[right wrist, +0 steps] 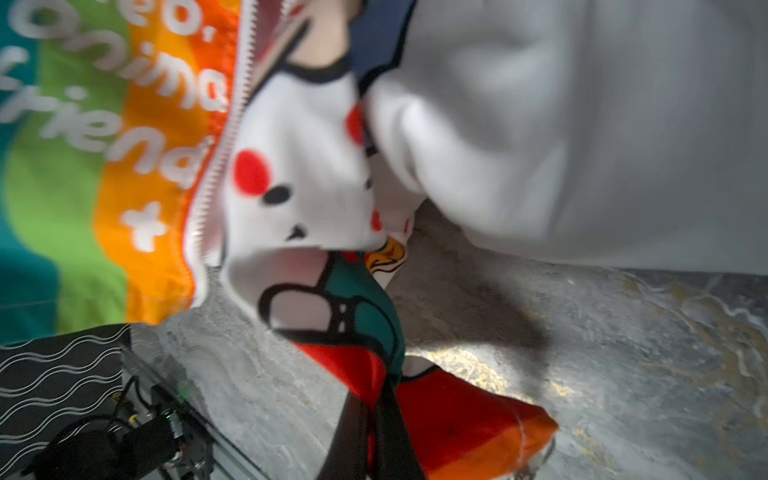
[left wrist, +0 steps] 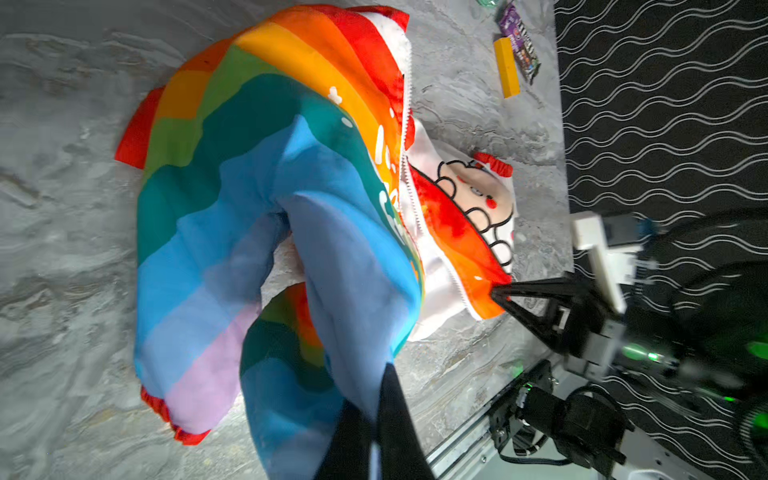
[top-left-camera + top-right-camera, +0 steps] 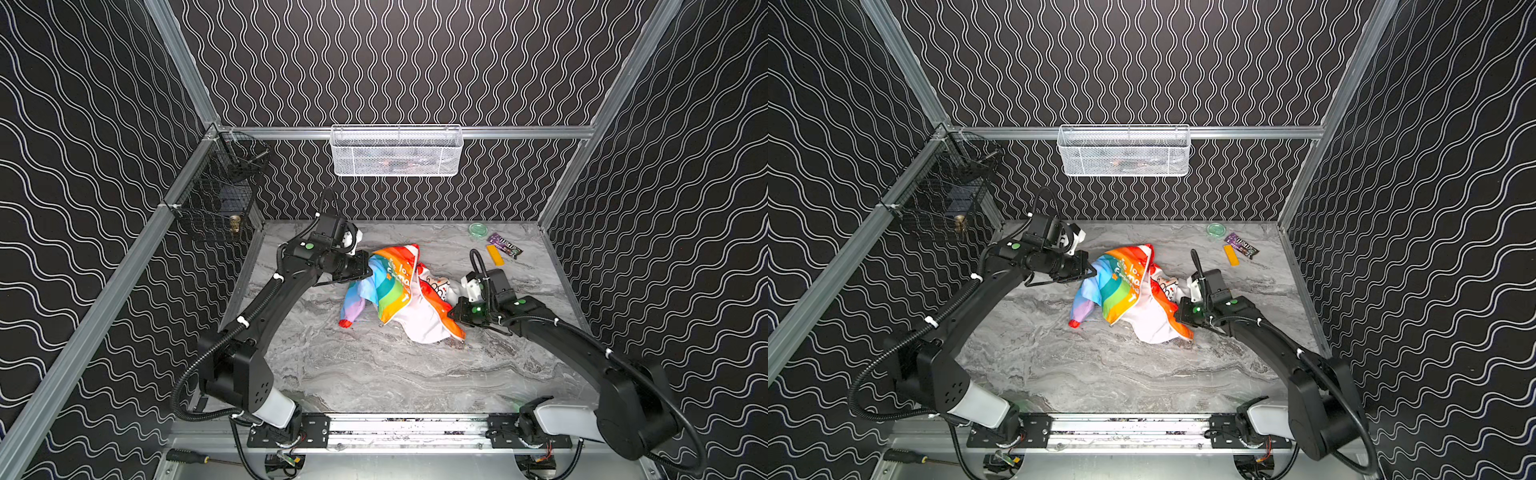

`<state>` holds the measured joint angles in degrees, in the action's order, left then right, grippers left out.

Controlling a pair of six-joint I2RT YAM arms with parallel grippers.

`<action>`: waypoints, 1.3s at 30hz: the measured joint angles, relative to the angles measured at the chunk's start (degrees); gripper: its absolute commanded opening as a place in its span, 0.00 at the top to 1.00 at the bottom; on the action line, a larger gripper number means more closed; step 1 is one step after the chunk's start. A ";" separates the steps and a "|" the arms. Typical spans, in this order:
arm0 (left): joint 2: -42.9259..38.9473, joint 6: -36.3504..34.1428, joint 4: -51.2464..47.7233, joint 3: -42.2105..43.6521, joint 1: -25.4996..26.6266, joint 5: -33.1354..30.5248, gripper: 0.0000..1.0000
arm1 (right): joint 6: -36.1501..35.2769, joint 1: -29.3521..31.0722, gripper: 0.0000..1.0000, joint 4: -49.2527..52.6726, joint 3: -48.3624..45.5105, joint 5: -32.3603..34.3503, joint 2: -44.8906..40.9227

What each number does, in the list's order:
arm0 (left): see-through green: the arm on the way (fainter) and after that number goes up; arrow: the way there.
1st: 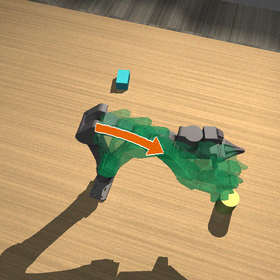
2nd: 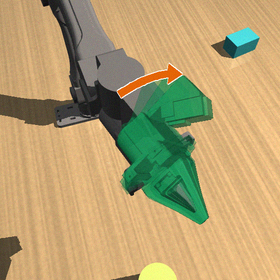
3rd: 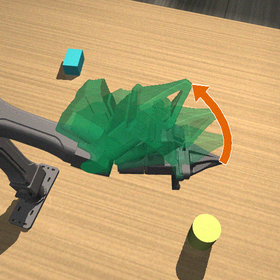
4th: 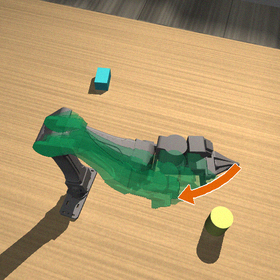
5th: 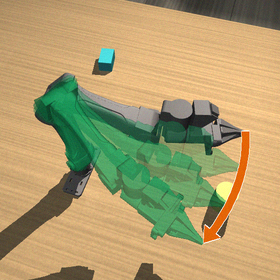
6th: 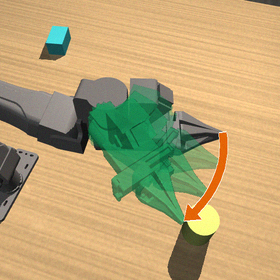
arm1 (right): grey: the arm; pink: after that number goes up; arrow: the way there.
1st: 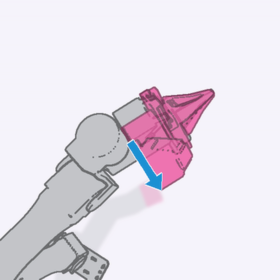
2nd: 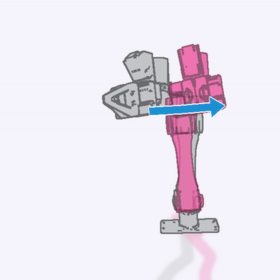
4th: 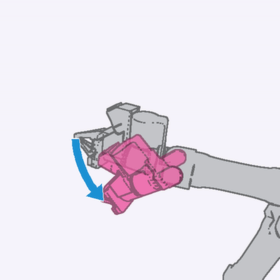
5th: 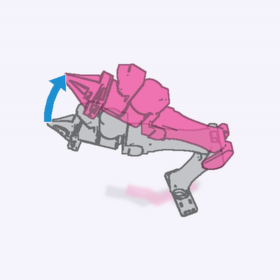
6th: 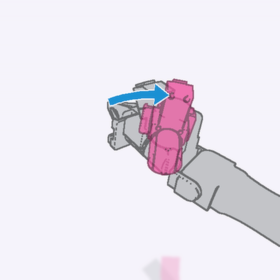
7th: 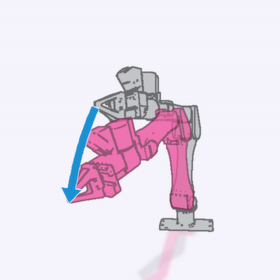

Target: Zip up the jacket

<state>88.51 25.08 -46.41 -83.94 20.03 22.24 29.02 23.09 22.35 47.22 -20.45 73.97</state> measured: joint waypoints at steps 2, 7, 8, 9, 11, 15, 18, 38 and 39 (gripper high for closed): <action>0.00 -0.79 -1.31 0.07 -0.50 -1.53 1.00 | -0.17 0.00 0.96 1.49 1.57 -1.31 -1.49; 0.00 -1.46 -1.64 2.47 -0.92 -4.46 1.00 | -0.79 0.00 0.96 4.17 3.52 -4.35 -2.58; 0.02 -1.46 -1.57 3.37 -0.92 -5.07 1.00 | -0.98 -0.02 0.96 4.63 3.74 -4.79 -2.25; 0.11 -1.46 -1.31 4.33 -0.92 -5.53 1.00 | -1.03 -0.02 0.96 4.76 3.89 -5.20 -1.75; 0.85 -1.44 -0.33 6.80 -0.96 -6.67 1.00 | -1.05 -0.02 0.95 4.96 3.91 -5.53 -0.35; 3.02 -1.20 3.04 11.91 -0.94 -8.44 1.00 | -0.57 -0.07 0.94 5.03 4.35 -4.52 4.07; 4.48 -0.11 6.29 14.71 -0.94 -10.38 1.00 | 0.13 -0.22 0.95 4.92 6.97 -2.19 9.46; 12.04 1.68 19.28 18.69 -4.07 -17.73 0.65 | 3.48 3.63 0.73 0.42 14.58 1.68 22.34; 11.26 1.66 19.34 18.62 -4.13 -17.73 0.62 | 3.48 3.72 0.69 0.39 14.62 1.49 22.45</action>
<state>99.77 26.74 -27.07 -65.32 15.90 4.51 32.49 26.81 22.74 61.84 -18.96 96.42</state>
